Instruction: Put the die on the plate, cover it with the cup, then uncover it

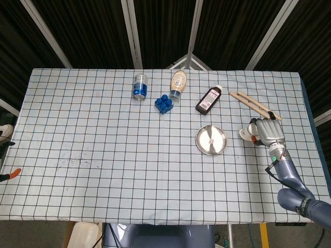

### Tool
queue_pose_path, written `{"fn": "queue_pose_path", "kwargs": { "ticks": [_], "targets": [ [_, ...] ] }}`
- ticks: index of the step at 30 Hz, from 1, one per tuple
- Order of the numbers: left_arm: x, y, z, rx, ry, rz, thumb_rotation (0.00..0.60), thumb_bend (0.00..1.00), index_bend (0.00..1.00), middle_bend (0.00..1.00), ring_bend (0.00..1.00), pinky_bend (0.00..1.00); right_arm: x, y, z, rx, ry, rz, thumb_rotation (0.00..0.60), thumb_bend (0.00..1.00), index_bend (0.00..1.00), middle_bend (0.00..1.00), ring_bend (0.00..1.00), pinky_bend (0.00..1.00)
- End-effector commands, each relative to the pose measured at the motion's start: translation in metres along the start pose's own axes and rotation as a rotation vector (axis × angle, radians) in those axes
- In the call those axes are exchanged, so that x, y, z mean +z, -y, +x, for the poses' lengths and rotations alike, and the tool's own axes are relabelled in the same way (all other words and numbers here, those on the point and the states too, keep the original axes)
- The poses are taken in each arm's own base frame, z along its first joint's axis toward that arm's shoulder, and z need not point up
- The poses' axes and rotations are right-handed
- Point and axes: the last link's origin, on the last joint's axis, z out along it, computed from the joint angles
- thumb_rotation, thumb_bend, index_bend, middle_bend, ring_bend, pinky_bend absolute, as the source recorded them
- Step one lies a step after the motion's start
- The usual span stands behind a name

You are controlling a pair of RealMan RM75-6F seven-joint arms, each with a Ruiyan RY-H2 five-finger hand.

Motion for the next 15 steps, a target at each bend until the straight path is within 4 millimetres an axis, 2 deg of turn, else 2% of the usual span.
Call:
{"fn": "queue_pose_path", "kwargs": {
  "ticks": [1,7,11,13,15],
  "targets": [
    [0.000,0.002,0.001,-0.002,-0.005,0.008,0.600,0.22,0.26,0.00,0.00,0.06,0.002,0.000,-0.010,0.019,0.024,0.000,0.600,0.45,0.49,0.40,0.31,0.00],
    [0.001,0.002,0.000,0.000,0.000,0.007,0.600,0.22,0.26,0.00,0.00,0.06,0.008,0.002,-0.020,0.039,0.031,0.007,0.600,0.43,0.47,0.38,0.29,0.00],
    [0.002,0.002,-0.001,0.004,0.002,0.011,0.600,0.22,0.26,0.00,0.00,0.06,0.010,0.000,-0.022,0.065,0.032,0.005,0.600,0.23,0.34,0.30,0.24,0.00],
    [0.002,0.002,-0.001,0.005,0.002,0.012,0.600,0.22,0.26,0.00,0.00,0.06,0.011,-0.002,-0.022,0.056,0.029,0.001,0.600,0.13,0.25,0.22,0.19,0.00],
    [0.002,0.002,-0.001,0.007,0.002,0.013,0.600,0.22,0.26,0.00,0.00,0.06,0.010,-0.006,-0.022,0.030,0.025,-0.005,0.600,0.09,0.18,0.17,0.17,0.00]
  ]
}}
